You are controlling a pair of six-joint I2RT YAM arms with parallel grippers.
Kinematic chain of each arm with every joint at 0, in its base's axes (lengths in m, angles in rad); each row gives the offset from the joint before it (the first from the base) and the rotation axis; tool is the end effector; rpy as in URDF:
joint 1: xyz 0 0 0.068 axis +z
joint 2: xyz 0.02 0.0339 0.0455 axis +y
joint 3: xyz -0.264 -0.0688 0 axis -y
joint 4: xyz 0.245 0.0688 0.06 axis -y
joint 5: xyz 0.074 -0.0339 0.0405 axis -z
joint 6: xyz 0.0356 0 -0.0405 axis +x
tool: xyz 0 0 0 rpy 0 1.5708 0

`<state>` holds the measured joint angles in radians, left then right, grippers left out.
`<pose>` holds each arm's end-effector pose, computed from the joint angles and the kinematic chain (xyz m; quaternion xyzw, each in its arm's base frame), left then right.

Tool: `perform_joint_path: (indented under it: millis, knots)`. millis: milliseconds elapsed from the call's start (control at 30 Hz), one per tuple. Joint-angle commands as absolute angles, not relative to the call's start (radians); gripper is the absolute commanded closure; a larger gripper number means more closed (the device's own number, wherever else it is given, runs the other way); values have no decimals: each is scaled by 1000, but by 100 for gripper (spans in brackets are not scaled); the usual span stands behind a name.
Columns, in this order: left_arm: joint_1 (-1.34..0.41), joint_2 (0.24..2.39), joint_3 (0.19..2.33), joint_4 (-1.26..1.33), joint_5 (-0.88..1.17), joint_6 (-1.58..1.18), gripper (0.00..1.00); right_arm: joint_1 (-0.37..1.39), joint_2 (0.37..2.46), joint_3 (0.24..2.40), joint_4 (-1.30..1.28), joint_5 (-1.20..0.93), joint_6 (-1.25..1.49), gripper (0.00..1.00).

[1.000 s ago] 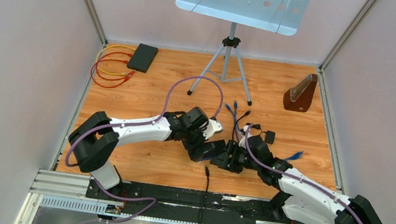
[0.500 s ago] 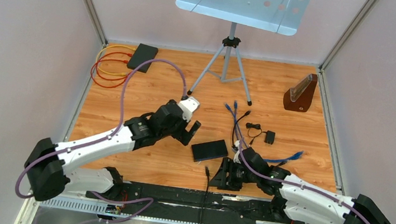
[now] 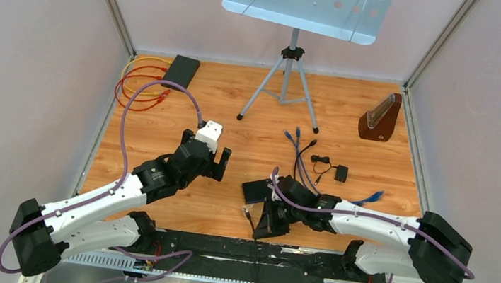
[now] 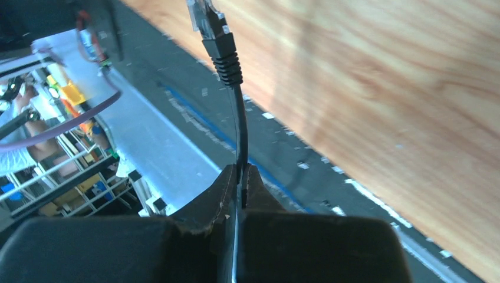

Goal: Pull the plug from the switch port
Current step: Pick up the connector from the center of the board.

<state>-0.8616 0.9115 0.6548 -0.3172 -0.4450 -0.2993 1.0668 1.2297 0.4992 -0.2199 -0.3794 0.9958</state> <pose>0.1416 -0.1415 0.2604 0.1363 0.8523 -0.0936 0.4962 0.0930 0.1959 0.1564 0.0907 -0.9326 -0.3494 0.0001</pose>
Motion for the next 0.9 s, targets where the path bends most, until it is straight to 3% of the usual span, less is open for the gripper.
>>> perform_joint_path:
  millis: [0, 267, 633, 867]
  knots:
    - [-859, 902, 659, -315, -490, -333, 0, 1080, 1084, 639, -281, -425, 935, 100]
    - [-859, 885, 661, -342, -534, -357, 0, 1070, 862, 784, -474, -268, 875, 100]
    - [-857, 835, 666, -358, -575, -373, 0, 1051, 817, 1154, -343, -139, 648, 100]
    - [-857, 845, 668, -367, -564, -376, 0, 1044, 901, 1389, -653, 329, 479, 100]
